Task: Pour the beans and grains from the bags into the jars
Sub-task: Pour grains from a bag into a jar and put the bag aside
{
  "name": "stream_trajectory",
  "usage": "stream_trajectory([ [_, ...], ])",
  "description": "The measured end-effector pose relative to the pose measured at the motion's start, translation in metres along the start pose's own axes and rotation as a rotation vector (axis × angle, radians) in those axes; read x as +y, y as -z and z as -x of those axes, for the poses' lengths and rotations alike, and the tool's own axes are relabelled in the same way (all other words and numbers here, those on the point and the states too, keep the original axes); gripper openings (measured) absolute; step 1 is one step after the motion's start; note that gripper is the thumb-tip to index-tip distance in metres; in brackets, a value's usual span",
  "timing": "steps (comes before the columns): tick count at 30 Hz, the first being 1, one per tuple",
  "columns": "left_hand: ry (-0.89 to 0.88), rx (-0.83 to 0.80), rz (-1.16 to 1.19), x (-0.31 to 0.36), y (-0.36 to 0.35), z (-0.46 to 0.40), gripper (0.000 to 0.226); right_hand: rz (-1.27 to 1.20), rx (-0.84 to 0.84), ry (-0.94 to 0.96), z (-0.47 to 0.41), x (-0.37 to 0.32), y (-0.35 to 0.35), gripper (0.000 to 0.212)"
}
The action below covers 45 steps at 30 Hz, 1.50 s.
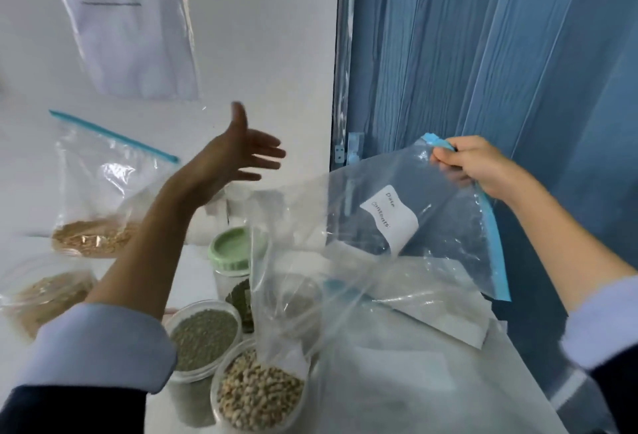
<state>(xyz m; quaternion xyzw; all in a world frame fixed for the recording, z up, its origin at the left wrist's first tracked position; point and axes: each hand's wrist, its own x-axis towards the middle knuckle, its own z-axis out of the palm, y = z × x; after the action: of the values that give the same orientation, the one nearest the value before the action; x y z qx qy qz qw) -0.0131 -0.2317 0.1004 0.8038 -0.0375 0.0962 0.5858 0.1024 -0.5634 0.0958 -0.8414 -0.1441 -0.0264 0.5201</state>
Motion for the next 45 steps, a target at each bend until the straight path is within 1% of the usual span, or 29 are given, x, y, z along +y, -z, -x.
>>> stream_trajectory([
  [1, 0.015, -0.067, -0.035, 0.013, -0.012, -0.001, 0.084, -0.002, -0.021, 0.031, -0.001, -0.004, 0.0, 0.025],
  [3, 0.069, -0.239, -0.203, 0.036, -0.038, -0.004, 0.087, 0.029, -0.061, 0.088, -0.001, -0.012, 0.001, 0.024],
  [4, 0.087, -0.319, -0.305, 0.045, -0.053, -0.003, 0.081, 0.052, -0.064, 0.114, 0.0, -0.015, 0.002, 0.024],
  [6, 0.082, -0.403, -0.477, 0.053, -0.074, -0.003, 0.057, 0.071, 0.009, 0.167, 0.003, -0.021, 0.002, 0.023],
  [8, 0.045, -0.363, -0.537, 0.053, -0.086, -0.004, 0.034, -0.018, 0.108, 0.212, 0.007, -0.022, 0.006, 0.02],
  [10, 0.003, -0.27, -0.445, 0.048, -0.088, -0.005, 0.019, -0.275, 0.12, 0.196, 0.016, -0.02, 0.019, 0.007],
  [11, -0.023, -0.211, -0.362, 0.046, -0.086, -0.005, 0.018, -0.425, 0.146, 0.183, 0.02, -0.016, 0.026, 0.007],
  [12, -0.052, -0.144, -0.288, 0.043, -0.084, -0.006, 0.02, -0.543, 0.217, 0.178, 0.023, -0.011, 0.035, 0.013],
  [14, -0.105, -0.03, -0.174, 0.038, -0.082, -0.009, 0.026, -0.625, 0.461, 0.151, 0.029, 0.004, 0.048, 0.022],
  [15, -0.122, 0.009, -0.117, 0.035, -0.082, -0.011, 0.028, -0.63, 0.553, 0.117, 0.031, 0.015, 0.049, 0.026],
  [16, -0.135, 0.039, -0.054, 0.032, -0.082, -0.012, 0.028, -0.645, 0.591, 0.07, 0.033, 0.028, 0.046, 0.028],
  [18, -0.162, 0.086, 0.072, 0.028, -0.085, -0.012, 0.028, -0.702, 0.543, -0.058, 0.038, 0.052, 0.029, 0.03],
  [20, -0.197, 0.122, 0.168, 0.026, -0.09, -0.013, 0.027, -0.724, 0.394, -0.211, 0.042, 0.071, 0.003, 0.035],
  [22, -0.223, 0.159, 0.229, 0.023, -0.095, -0.014, 0.028, -0.711, 0.223, -0.326, 0.045, 0.08, -0.023, 0.046],
  [25, -0.218, 0.199, 0.324, 0.02, -0.102, -0.015, 0.028, -0.786, 0.029, -0.404, 0.049, 0.081, -0.054, 0.064],
  [29, -0.159, 0.215, 0.451, 0.015, -0.108, -0.013, 0.029, -1.027, -0.102, -0.404, 0.046, 0.075, -0.067, 0.073],
  [30, -0.137, 0.213, 0.434, 0.013, -0.108, -0.012, 0.028, -1.06, -0.107, -0.386, 0.045, 0.073, -0.066, 0.069],
  [31, -0.107, 0.199, 0.375, 0.011, -0.106, -0.011, 0.027, -1.079, -0.083, -0.37, 0.045, 0.069, -0.064, 0.059],
  [32, -0.066, 0.169, 0.273, 0.01, -0.102, -0.009, 0.026, -1.092, -0.03, -0.366, 0.045, 0.066, -0.061, 0.042],
  [33, -0.014, 0.132, 0.154, 0.009, -0.097, -0.007, 0.023, -1.084, 0.043, -0.359, 0.045, 0.063, -0.056, 0.028],
  [34, 0.043, 0.096, 0.049, 0.008, -0.091, -0.006, 0.019, -1.017, 0.126, -0.348, 0.045, 0.061, -0.048, 0.022],
  [36, 0.134, 0.067, -0.087, 0.007, -0.077, -0.004, 0.015, -0.788, 0.226, -0.319, 0.046, 0.06, -0.026, 0.015],
  [37, 0.177, 0.05, -0.132, 0.004, -0.072, -0.003, 0.014, -0.695, 0.236, -0.313, 0.049, 0.059, -0.015, 0.013],
  [41, 0.325, -0.15, -0.315, -0.004, -0.068, 0.0, 0.008, -0.446, 0.146, -0.386, 0.065, 0.057, 0.009, 0.011],
  [43, 0.36, -0.204, -0.434, -0.007, -0.074, -0.002, 0.02, -0.371, 0.087, -0.457, 0.069, 0.06, 0.011, 0.007],
  [45, 0.385, -0.181, -0.567, -0.007, -0.082, -0.007, 0.032, -0.313, 0.04, -0.53, 0.073, 0.068, 0.009, 0.01],
])
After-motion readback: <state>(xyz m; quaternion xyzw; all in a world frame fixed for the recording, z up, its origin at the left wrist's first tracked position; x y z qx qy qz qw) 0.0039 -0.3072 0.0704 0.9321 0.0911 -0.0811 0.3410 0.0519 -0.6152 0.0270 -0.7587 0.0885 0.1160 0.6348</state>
